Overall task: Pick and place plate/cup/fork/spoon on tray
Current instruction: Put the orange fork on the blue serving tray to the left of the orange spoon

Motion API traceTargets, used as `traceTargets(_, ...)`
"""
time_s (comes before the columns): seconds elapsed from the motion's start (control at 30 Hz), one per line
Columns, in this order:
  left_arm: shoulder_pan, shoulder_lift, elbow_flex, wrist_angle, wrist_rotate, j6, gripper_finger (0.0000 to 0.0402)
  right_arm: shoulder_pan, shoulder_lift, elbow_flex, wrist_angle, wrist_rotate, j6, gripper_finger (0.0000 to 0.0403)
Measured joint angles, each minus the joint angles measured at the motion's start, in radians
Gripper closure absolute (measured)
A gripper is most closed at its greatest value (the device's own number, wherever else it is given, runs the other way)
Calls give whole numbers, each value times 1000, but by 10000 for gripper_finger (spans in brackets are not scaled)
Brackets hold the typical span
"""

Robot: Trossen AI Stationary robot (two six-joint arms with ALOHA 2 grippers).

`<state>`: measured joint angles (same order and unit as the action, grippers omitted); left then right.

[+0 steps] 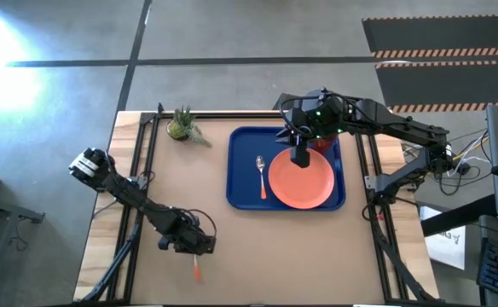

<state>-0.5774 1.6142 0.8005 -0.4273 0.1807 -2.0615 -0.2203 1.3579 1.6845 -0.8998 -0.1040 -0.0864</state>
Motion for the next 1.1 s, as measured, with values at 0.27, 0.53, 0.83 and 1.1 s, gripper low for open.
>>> traceTargets(0.27,0,1,-5,-11,20,67,386,0,0,0,0,0,0,335)
traceTargets(0.53,-1,1,5,-27,15,118,399,0,0,0,0,0,-3,335)
traceTargets(0.83,21,-63,67,-29,-360,141,400,0,0,0,0,-1,13,335)
traceTargets(1.1,178,-102,137,-249,-471,376,401,0,0,0,0,-1,26,335)
